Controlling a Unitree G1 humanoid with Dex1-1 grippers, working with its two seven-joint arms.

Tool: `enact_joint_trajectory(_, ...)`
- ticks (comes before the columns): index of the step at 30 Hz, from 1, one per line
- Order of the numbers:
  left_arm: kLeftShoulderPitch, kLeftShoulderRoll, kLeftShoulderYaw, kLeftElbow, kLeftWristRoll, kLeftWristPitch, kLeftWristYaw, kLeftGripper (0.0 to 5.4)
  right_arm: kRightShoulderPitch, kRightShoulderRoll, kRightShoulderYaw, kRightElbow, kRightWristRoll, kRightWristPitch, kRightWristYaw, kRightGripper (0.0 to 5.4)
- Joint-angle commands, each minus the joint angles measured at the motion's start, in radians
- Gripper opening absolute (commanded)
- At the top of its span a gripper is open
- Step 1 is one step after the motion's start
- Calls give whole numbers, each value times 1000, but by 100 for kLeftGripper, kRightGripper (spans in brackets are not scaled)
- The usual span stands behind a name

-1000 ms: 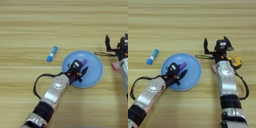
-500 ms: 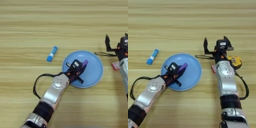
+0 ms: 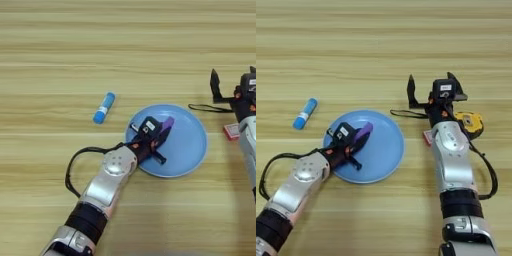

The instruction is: Move the objects on the table

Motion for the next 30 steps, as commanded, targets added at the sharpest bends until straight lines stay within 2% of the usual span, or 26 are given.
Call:
enact_joint_trajectory(1,-14,-6,41,-92,-39,14,-2,73,-6,-3,1,1,1,11,4,540)
enact_joint_trajectory(6,-26,-5,90,-175,-77,33,11,73,-6,-4,1,6,0,12,5,540)
enact_joint_trajectory(12,-66,23,164,-167,-76,23,59,73,-7,-3,2,8,0,12,6,540)
enact_joint_trajectory(16,-108,57,225,-90,-65,-5,102,73,-7,-3,3,9,0,12,6,540)
enact_joint_trajectory(20,-136,83,262,0,-59,-37,129,73,-7,-3,4,10,-1,11,5,540)
enact_joint_trajectory(30,-156,80,264,144,-56,-91,141,73,-2,-3,4,3,-1,12,4,540)
